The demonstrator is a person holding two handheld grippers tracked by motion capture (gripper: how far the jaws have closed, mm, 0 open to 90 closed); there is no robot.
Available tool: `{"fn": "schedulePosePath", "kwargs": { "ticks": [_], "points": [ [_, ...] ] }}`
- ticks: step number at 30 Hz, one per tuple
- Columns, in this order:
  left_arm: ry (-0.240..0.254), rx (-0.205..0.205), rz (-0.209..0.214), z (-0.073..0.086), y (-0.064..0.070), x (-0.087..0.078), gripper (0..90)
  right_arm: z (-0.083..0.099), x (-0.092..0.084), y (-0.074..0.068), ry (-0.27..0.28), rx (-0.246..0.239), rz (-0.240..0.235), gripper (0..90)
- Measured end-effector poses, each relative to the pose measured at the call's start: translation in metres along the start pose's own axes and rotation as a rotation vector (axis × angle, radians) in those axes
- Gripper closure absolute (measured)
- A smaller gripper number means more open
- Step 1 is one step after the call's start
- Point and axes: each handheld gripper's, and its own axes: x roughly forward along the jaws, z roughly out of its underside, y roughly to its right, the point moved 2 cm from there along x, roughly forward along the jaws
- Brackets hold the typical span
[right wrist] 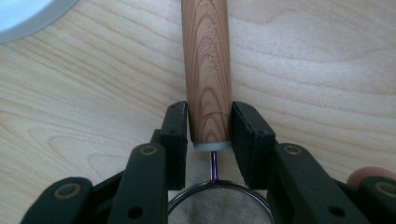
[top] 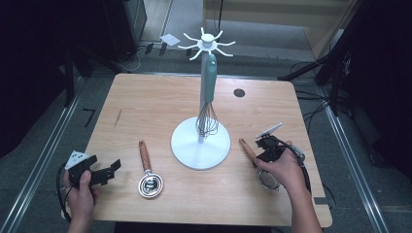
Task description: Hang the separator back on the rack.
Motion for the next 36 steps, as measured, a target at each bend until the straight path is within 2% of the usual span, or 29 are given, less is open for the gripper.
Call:
{"fn": "schedulePosePath", "kwargs": {
  "ticks": [2,9,21,25,30,32,33,36],
  "points": [
    [0.0,0.0,0.0,0.0,0.0,0.0,0.0,-0.001,0.001,0.0,-0.019,0.005,-0.004,68.6],
    [0.0,0.001,0.0,0.0,0.0,0.0,0.0,-0.002,0.005,-0.002,-0.033,0.018,-0.002,69.7],
    [-0.001,0.001,0.0,0.0,0.0,0.0,0.0,-0.003,0.006,-0.006,-0.012,0.02,0.001,71.2],
    [-0.001,0.001,0.0,0.0,0.0,0.0,0.0,-0.001,0.003,-0.007,0.024,0.0,-0.002,71.3],
    [-0.002,0.002,-0.002,0.0,0.0,0.0,0.1,0.001,-0.008,-0.009,0.101,0.006,-0.004,71.4],
    [-0.001,0.002,-0.002,0.0,0.0,0.0,0.0,0.002,-0.015,-0.011,0.164,0.0,-0.002,71.5],
    [0.0,0.002,-0.002,0.0,0.0,0.0,0.0,0.002,-0.015,-0.011,0.164,0.0,-0.002,71.5],
    [0.002,0.002,-0.002,0.0,0.001,0.0,0.1,0.004,-0.022,-0.014,0.214,-0.017,-0.012,71.5]
  ]
}}
